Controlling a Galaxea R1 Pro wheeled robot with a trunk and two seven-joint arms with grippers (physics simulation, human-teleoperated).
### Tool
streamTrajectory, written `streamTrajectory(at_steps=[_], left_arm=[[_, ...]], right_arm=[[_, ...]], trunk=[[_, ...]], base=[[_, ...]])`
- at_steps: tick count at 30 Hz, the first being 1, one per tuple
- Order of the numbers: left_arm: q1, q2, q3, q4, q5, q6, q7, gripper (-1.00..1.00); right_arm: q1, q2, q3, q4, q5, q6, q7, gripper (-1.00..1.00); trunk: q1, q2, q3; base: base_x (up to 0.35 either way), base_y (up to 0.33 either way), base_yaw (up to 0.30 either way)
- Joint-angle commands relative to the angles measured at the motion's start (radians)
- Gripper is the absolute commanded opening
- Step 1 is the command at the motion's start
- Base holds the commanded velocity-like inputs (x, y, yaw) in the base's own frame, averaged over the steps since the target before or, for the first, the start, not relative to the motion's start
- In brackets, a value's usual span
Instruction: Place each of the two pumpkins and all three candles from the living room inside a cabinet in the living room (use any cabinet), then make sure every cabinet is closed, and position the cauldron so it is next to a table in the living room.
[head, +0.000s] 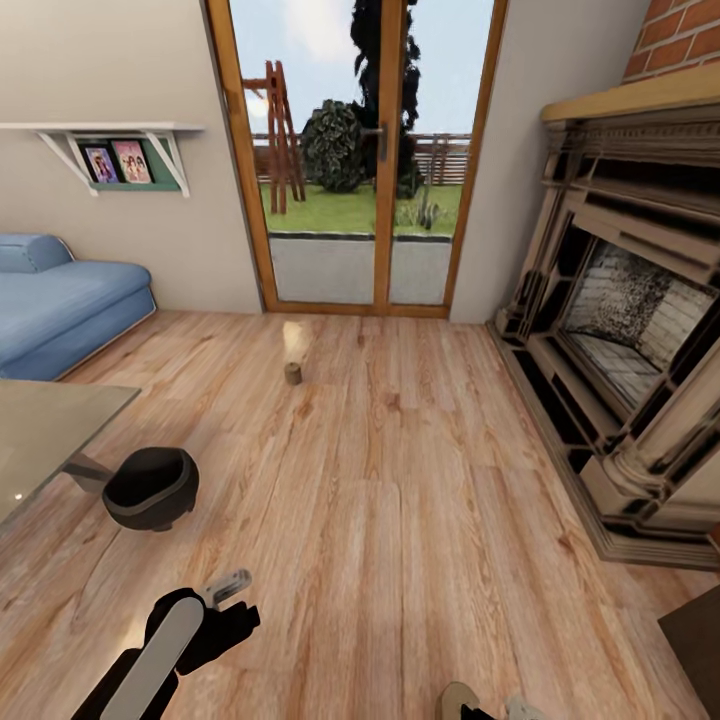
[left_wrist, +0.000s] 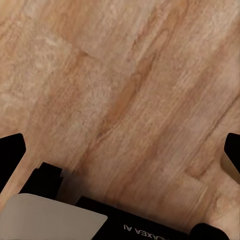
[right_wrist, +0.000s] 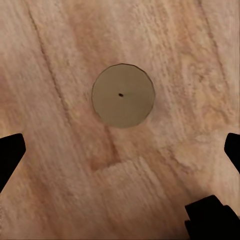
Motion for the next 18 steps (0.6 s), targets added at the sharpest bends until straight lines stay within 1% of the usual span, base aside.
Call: streamTrajectory(at_steps=[1,4,6,7,9,12,13,16,18], left_arm=[[-0.001,0.001,-0.002,-0.001,0.009,0.0,0.01,1.0],[-0.001,0.002,-0.001,-0.003,0.009,0.007,0.009,1.0],[-0.001,0.001,-0.001,-0.005,0.009,0.021,0.009,1.0],[-0.001,0.001,-0.001,-0.005,0.009,0.024,0.009,1.0],[-0.001,0.001,-0.001,-0.006,0.009,0.027,0.009,1.0],[-0.001,0.001,-0.001,-0.006,0.009,0.028,0.009,1.0],[-0.001,0.001,-0.001,-0.006,0.009,0.028,0.009,1.0],[-0.001,0.001,-0.001,-0.006,0.009,0.028,0.009,1.0],[-0.001,0.001,-0.001,-0.006,0.009,0.028,0.009,1.0]], right_arm=[[-0.002,0.006,0.008,-0.002,0.001,0.001,-0.011,1.0],[-0.021,0.029,0.008,-0.001,0.026,0.013,-0.039,1.0],[-0.087,0.053,0.008,0.001,0.042,0.059,-0.097,1.0],[-0.13,0.068,0.009,0.004,0.051,0.109,-0.14,1.0],[-0.177,0.08,0.008,0.003,0.058,0.167,-0.182,1.0],[-0.256,0.103,0.008,0.011,0.06,0.224,-0.209,1.0],[-0.272,0.108,0.008,0.017,0.06,0.239,-0.212,1.0],[-0.3,0.113,0.009,0.03,0.06,0.274,-0.216,1.0],[-0.304,0.114,0.009,0.033,0.06,0.285,-0.218,1.0]], trunk=[[0.004,-0.008,-0.004],[0.015,-0.029,-0.013],[0.023,-0.043,-0.02],[0.027,-0.05,-0.023],[0.034,-0.064,-0.029],[0.046,-0.085,-0.039],[0.05,-0.092,-0.042],[0.061,-0.113,-0.051],[0.069,-0.127,-0.057]], base=[[0.0,0.0,0.0],[0.0,0.0,0.0],[0.0,0.0,0.0],[0.0,0.0,0.0],[0.0,0.0,0.0],[0.0,0.0,0.0],[0.0,0.0,0.0],[0.0,0.0,0.0],[0.0,0.0,0.0]])
